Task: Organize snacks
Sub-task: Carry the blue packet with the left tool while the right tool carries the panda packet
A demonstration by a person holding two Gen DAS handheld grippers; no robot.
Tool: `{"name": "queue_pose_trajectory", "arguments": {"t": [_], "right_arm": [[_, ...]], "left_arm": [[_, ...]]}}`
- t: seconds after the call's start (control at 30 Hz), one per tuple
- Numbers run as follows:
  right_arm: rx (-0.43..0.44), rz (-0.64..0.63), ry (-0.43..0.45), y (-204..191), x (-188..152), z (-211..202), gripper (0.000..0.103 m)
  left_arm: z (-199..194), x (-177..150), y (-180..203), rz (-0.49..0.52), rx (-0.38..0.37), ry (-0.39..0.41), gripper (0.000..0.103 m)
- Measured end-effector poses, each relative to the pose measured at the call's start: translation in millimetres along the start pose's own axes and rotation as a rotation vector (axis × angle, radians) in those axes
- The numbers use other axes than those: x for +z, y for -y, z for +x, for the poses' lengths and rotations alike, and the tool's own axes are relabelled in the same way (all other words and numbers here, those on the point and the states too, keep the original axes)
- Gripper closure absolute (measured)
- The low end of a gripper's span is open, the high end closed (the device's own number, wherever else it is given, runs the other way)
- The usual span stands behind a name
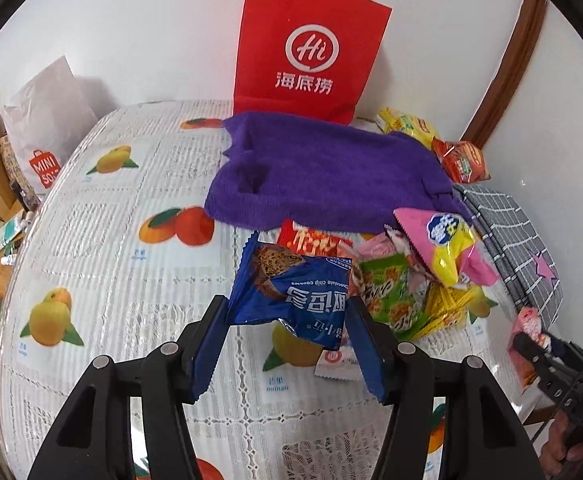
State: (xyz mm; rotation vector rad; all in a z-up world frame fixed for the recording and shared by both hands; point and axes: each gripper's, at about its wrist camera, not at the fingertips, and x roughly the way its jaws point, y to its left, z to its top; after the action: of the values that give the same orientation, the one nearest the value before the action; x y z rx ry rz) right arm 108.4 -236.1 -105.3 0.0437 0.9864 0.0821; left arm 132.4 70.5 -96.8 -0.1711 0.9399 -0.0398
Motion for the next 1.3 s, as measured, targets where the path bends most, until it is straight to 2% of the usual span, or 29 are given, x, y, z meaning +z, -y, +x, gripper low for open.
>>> {"name": "queue_pose_trajectory", "arguments": {"t": [0.3, 0.53, 0.7, 0.87, 1.3], "right_arm": [[0.057, -0.003, 0.093, -23, 69, -20, 0.05], [0.098, -0.025, 0.135, -51, 126, -17, 0.05], [0.128, -0.014, 0.12, -61, 156, 0, 0.05], [0.121, -0.021, 0.134, -65, 188, 19, 0.05], [0.172, -0.008, 0.114, -72, 251, 82, 0.05]], "left_arm": [[-14, 46, 5, 0.027, 0.014, 0.066, 0.046], [-12, 92, 12, 0.047, 0.011, 0.101, 0.046], [-3, 118, 14, 0.059, 0.005, 0.109, 0.046], [13, 142, 17, 0.067, 0.008, 0.114, 0.046], [76, 198, 21, 0.033, 0.002, 0.087, 0.046]]}}
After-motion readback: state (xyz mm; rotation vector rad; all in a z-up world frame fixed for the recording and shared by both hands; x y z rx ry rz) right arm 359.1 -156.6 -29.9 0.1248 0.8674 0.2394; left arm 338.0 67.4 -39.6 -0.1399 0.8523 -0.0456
